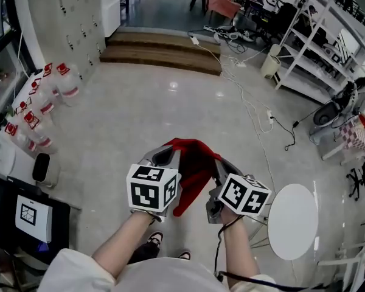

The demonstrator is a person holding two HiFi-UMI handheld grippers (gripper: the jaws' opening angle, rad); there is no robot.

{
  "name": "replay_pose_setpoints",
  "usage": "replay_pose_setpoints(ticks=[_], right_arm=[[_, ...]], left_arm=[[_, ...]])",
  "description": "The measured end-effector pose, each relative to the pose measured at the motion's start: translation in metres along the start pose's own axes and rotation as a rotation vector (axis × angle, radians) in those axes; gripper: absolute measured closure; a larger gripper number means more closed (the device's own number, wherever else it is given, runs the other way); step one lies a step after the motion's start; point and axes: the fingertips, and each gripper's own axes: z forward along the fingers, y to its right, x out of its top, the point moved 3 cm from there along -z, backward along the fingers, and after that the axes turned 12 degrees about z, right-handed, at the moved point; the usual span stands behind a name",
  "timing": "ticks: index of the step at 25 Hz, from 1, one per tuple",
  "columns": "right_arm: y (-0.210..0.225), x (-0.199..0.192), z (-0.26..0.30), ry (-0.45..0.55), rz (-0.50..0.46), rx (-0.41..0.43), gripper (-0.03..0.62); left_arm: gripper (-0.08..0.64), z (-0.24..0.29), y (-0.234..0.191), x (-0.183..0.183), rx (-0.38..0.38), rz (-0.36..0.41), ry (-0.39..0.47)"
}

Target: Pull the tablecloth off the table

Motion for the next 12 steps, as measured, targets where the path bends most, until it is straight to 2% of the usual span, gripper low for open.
replay_pose_setpoints(ticks=[2, 6, 12], right_arm=[[-0.003, -0.001, 0.003, -0.02, -0.019, 0.024, 0.566], [0.001, 0.018, -0.009, -0.031, -0.081, 0.047, 0.566], [0.004, 0.01, -0.019, -0.056, -0.159, 0.09, 0.566]], left_arm=[[0.543, -0.006, -0.004, -0.005, 0.041, -0.012, 0.005], [0.543, -0.011, 0.006, 0.009, 0.118, -0.033, 0.035], [0.542, -0.032, 0.015, -0.001, 0.213, -0.022, 0.043]])
